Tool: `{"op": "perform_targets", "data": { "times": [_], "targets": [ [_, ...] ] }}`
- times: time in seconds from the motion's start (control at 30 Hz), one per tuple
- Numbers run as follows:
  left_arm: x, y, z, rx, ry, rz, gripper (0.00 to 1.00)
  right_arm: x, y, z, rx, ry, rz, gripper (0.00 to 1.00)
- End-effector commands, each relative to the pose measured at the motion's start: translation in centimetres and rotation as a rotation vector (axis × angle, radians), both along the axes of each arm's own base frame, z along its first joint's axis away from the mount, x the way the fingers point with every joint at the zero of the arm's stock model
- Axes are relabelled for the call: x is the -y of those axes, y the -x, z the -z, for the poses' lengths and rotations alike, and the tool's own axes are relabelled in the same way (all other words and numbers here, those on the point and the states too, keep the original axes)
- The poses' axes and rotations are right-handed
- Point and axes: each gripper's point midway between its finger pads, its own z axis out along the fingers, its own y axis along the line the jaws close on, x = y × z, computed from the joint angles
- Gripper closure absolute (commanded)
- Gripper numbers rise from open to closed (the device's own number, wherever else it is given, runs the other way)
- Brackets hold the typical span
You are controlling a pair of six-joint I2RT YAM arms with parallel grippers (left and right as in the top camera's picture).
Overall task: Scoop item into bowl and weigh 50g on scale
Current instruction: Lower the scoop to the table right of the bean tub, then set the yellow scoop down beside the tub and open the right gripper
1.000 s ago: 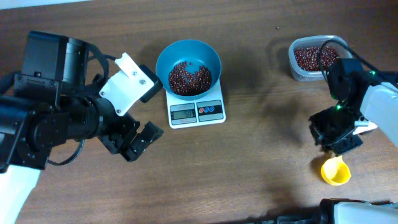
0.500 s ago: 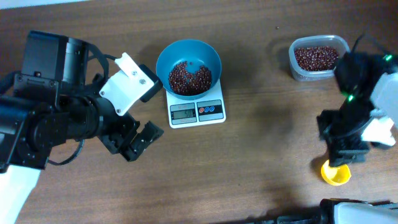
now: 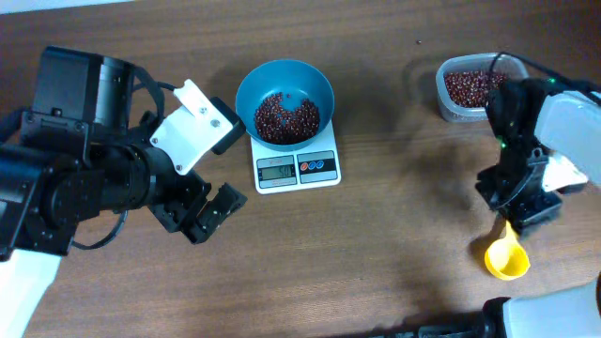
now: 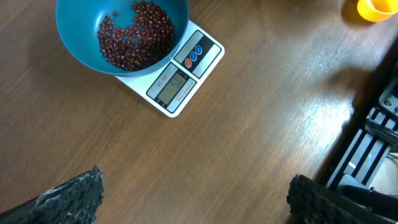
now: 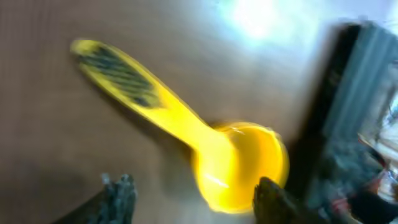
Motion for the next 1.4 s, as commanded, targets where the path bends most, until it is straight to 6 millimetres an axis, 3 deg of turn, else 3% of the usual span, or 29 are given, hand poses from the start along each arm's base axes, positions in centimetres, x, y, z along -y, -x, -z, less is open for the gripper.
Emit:
{"op": "perform_targets", "data": {
  "times": [0.0, 0.13, 0.23, 0.4, 0.53, 0.6, 0.77, 0.83, 0.9, 1.0, 1.07, 1.13, 1.17, 1.2, 1.23, 1.3, 1.37],
  "targets": [
    [0.2, 0.1, -0.3, 0.000, 0.014, -0.001, 0.02, -0.3, 0.2, 1.7, -0.027, -0.055, -0.148, 0.42],
    [0.2, 0.1, -0.3, 0.000, 0.014, -0.001, 0.02, -1.5, 3.0, 3.1, -0.094, -0.117, -0.133, 0.43],
    [0.2, 0.1, -0.3, 0.000, 0.014, -0.001, 0.02, -2.6, 2.9, 3.2, -0.079, -0.183, -0.136, 0.34],
    [0.2, 0.1, -0.3, 0.000, 0.014, -0.001, 0.02, -2.7, 2.1, 4.8, -0.011, -0.185, -0.133, 0.94],
    [0.2, 0.1, -0.3, 0.000, 0.014, -0.001, 0.02, -2.7, 2.5, 5.0, -0.005, -0.149, -0.040, 0.96],
    [0.2, 0.1, -0.3, 0.000, 0.014, -0.001, 0.02, -2.9, 2.2, 5.0, 0.027, -0.122, 0.103, 0.96],
    [0.2, 0.1, -0.3, 0.000, 0.014, 0.000, 0.02, -4.1, 0.4, 4.1, 0.183, -0.036, 0.711, 0.96],
    [0.2, 0.1, -0.3, 0.000, 0.014, -0.001, 0.02, -4.2, -1.6, 4.3, 0.281, -0.022, 0.924, 0.96],
    [0.2, 0.1, -0.3, 0.000, 0.014, -0.001, 0.02, -3.2, -6.5, 4.3, 0.488, -0.071, 0.941, 0.96],
    [0.2, 0.1, -0.3, 0.000, 0.014, -0.001, 0.02, -1.0, -12.6, 2.9, 0.769, -0.087, 0.928, 0.96],
    [0.2, 0.1, -0.3, 0.000, 0.014, -0.001, 0.02, 0.1, -14.6, 1.8, 0.880, -0.070, 0.923, 0.96],
    [0.2, 0.1, -0.3, 0.000, 0.014, -0.001, 0.02, 0.1, -15.1, 1.6, 0.906, -0.080, 0.922, 0.96],
    [0.2, 0.1, -0.3, 0.000, 0.014, -0.001, 0.02, -0.3, -15.2, 1.6, 0.897, -0.106, 0.921, 0.83],
    [0.2, 0.1, -0.3, 0.000, 0.014, -0.001, 0.02, -0.9, -15.4, 1.7, 0.885, -0.145, 0.920, 0.81],
    [0.2, 0.1, -0.3, 0.000, 0.014, -0.001, 0.02, -1.5, -15.5, 1.7, 0.873, -0.181, 0.919, 0.68],
    [0.2, 0.1, -0.3, 0.000, 0.014, -0.001, 0.02, -2.1, -15.6, 1.7, 0.862, -0.214, 0.917, 0.27],
    [0.2, 0.1, -0.3, 0.000, 0.014, -0.001, 0.02, -2.4, -15.6, 1.7, 0.855, -0.235, 0.907, 0.07]
  ]
}}
